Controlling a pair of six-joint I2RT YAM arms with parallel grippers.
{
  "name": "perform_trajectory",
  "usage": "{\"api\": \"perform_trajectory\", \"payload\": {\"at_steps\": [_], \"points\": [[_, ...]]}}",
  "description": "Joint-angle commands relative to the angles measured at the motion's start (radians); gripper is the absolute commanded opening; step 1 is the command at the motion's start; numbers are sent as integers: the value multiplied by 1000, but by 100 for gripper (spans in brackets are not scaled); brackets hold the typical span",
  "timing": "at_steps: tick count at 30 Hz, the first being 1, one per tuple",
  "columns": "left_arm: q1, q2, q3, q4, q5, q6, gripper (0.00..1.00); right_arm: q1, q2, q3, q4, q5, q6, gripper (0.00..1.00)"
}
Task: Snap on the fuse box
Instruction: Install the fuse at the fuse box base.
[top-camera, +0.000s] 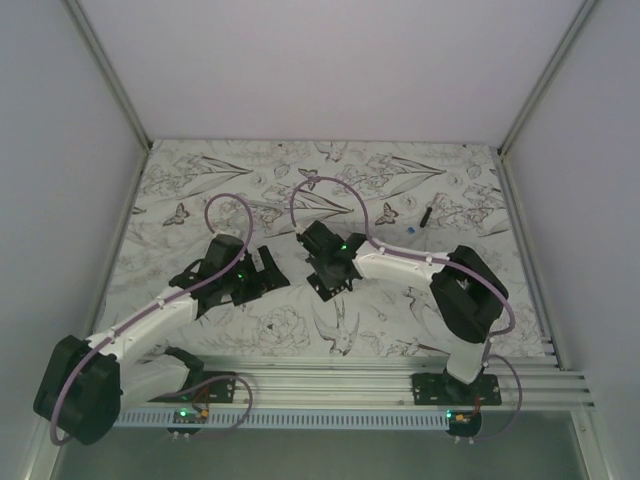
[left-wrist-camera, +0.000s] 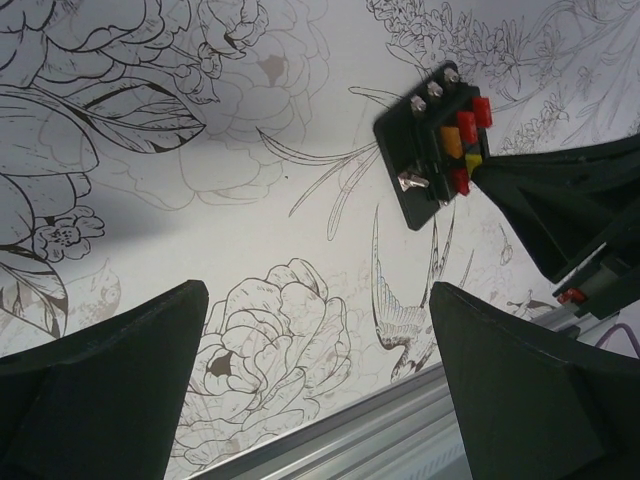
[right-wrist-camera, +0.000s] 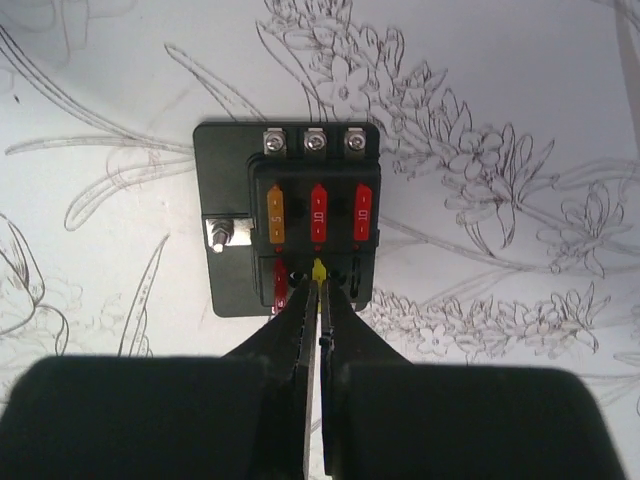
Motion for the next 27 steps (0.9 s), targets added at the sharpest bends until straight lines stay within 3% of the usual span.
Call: {"api": "perform_trajectory", "payload": {"at_steps": [1, 15, 27], "points": [[9, -19, 0, -37, -9, 15, 99, 3, -15, -20, -220, -36, 30, 5], [9, -24, -5, -43, -12, 17, 99, 3, -79, 20, -155, -19, 28, 30], [9, -22, -2, -42, -6, 17, 99, -17, -54, 9, -95, -42, 22, 27]]}}
